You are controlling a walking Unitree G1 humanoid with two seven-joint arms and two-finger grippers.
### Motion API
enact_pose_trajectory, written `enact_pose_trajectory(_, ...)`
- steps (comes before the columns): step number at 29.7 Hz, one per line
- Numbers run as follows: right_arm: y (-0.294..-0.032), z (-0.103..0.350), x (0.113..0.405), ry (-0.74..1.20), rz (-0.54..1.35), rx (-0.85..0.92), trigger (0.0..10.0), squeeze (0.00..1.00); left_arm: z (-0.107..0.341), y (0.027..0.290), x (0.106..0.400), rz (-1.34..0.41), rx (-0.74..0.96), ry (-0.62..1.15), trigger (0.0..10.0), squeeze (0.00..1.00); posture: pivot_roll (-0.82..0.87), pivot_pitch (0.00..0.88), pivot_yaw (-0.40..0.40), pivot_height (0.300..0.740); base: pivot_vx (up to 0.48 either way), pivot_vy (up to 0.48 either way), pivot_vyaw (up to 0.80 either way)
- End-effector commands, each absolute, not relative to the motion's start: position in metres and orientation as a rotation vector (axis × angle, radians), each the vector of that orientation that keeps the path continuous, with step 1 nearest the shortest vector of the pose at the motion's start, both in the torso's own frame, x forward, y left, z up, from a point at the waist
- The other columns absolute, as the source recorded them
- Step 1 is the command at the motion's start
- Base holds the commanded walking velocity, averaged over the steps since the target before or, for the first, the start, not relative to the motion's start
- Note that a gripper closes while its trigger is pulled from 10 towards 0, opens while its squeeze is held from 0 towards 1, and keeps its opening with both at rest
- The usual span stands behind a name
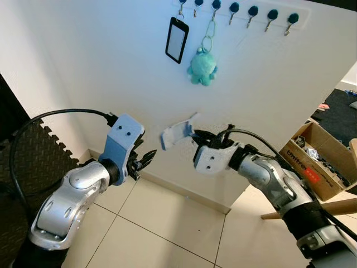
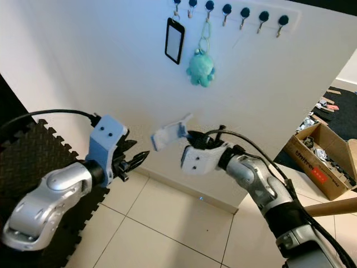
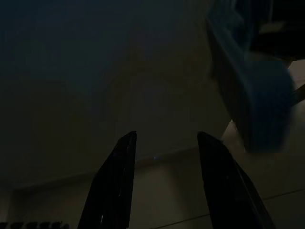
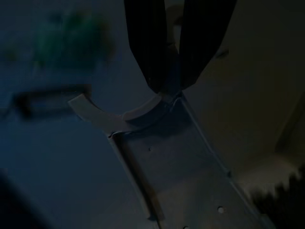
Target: Hang keys on a hook
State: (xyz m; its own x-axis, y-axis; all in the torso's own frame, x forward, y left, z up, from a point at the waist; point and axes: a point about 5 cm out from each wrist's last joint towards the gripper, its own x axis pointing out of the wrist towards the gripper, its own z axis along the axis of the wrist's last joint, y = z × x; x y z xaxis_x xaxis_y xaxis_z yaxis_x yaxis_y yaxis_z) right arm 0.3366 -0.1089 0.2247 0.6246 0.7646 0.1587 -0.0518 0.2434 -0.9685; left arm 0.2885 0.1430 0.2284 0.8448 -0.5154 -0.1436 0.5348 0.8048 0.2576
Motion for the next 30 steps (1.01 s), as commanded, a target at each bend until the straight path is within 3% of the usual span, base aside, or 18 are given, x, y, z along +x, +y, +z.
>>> enact_pose_trajectory(1,-0.111,0.21,0.333,-0.716,0.684,-1.265,10.0,0.0,0.227,0.151,0.288,-0.559,0.263,0.102,10.0,0.0,0.17,0.237,-0.031,0.74,0.0,0.0,0.0)
enact_pose_trajectory(9,-0.128,0.19,0.334,-0.664,0.701,-1.369,10.0,0.0,0.22,0.166,0.272,-0.602,0.206,0.172,10.0,0.0,0.17,0.239,-0.028,0.74,0.0,0.0,0.0)
enact_pose_trajectory(17,-0.136,0.186,0.336,-0.671,0.704,-1.423,10.0,0.0,0.207,0.159,0.255,-0.677,0.156,0.242,10.0,0.0,0.18,0.233,-0.026,0.74,0.0,0.0,0.0)
enact_pose_trajectory(24,-0.114,0.178,0.323,-0.788,0.833,-1.394,10.0,0.0,0.211,0.151,0.27,-0.64,0.065,0.229,10.0,0.0,0.17,0.227,-0.022,0.74,0.0,0.0,0.0)
enact_pose_trajectory(30,-0.106,0.17,0.316,-0.824,0.881,-1.356,10.0,0.0,0.235,0.164,0.282,-0.616,0.063,0.158,10.0,0.0,0.17,0.229,-0.023,0.74,0.0,0.0,0.0)
